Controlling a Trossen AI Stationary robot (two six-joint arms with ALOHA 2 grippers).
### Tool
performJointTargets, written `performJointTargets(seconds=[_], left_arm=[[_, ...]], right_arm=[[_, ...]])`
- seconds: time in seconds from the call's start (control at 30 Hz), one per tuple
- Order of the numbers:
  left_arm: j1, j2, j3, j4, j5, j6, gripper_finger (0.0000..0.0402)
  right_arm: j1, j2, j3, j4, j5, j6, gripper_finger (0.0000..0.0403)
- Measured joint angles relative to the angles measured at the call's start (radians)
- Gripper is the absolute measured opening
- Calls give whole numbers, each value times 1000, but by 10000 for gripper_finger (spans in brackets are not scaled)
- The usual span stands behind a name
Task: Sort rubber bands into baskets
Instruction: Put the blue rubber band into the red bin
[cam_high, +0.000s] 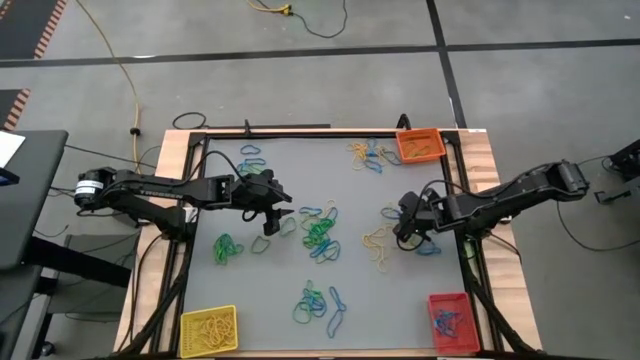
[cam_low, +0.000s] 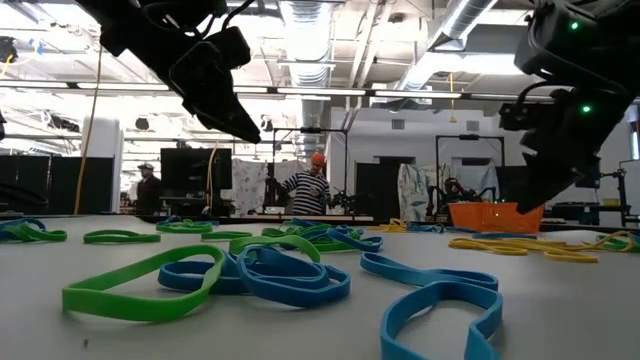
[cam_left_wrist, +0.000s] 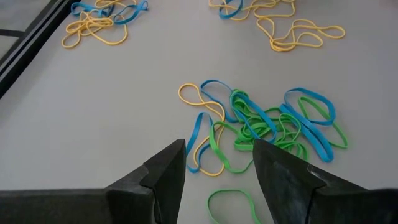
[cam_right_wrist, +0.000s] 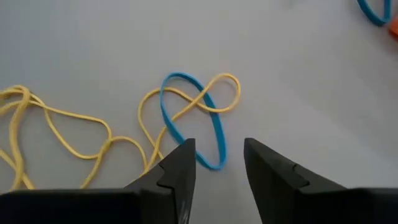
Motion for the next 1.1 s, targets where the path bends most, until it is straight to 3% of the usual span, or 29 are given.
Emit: performJointTargets(seconds=[0.27, 0.83, 0.97, 1.1], left_arm=[[0, 0, 0, 0, 0, 0, 178], [0, 0, 0, 0, 0, 0, 178], [0, 0, 0, 0, 0, 0, 178], [0, 0, 0, 0, 0, 0, 178]], right_arm=[[-10, 29, -1, 143, -26, -72, 166], [-112, 286, 3, 354, -166, -169, 162], [-124, 292, 3, 353, -171, -170, 126], [-122, 250, -1, 339, -168, -186, 52]])
